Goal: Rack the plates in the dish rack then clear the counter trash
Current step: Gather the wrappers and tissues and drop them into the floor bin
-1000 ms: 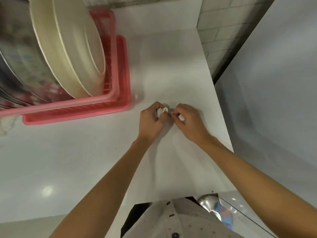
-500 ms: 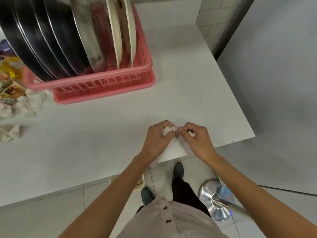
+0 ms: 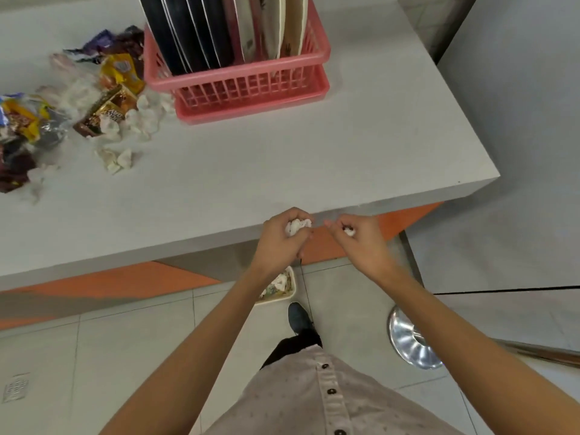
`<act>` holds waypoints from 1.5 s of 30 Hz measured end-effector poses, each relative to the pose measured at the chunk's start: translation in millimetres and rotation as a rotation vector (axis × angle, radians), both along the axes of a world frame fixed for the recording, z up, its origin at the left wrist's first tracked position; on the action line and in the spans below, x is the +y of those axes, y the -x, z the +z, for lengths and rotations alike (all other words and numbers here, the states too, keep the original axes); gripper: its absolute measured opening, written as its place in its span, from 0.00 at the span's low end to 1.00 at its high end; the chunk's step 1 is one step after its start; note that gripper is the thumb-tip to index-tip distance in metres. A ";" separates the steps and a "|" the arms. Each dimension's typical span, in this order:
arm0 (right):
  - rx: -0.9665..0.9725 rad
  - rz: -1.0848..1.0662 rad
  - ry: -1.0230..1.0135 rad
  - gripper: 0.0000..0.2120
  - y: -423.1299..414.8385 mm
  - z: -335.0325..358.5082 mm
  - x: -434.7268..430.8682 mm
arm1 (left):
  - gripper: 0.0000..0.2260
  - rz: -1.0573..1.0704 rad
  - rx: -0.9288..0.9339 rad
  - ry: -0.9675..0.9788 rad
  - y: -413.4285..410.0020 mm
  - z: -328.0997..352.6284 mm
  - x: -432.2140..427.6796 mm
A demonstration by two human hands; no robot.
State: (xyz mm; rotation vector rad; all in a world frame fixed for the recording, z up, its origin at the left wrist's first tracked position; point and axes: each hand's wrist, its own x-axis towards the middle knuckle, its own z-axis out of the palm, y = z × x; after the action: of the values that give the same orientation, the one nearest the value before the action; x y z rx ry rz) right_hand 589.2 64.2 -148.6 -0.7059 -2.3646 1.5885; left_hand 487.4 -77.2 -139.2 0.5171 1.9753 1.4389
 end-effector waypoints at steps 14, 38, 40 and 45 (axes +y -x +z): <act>-0.399 -0.163 0.549 0.08 -90.1 -84.8 -124.4 | 0.11 0.067 -0.058 0.299 -91.8 -92.8 -134.8; -0.573 -0.236 0.545 0.13 -1.4 -449.0 -206.3 | 0.12 0.076 -0.400 0.633 6.3 -463.8 -213.3; -0.538 -0.256 0.554 0.13 13.7 -483.7 -199.1 | 0.13 0.066 -0.314 0.631 20.6 -505.7 -204.7; -0.503 -0.341 0.665 0.26 33.3 -534.9 -185.0 | 0.20 -0.008 -0.173 0.660 44.6 -567.4 -180.1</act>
State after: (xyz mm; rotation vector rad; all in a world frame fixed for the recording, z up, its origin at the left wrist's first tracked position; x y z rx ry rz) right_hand 555.9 -120.8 -683.5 -1.7064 -1.7818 2.2244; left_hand 442.8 -257.3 -706.6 0.0981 2.1394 0.7188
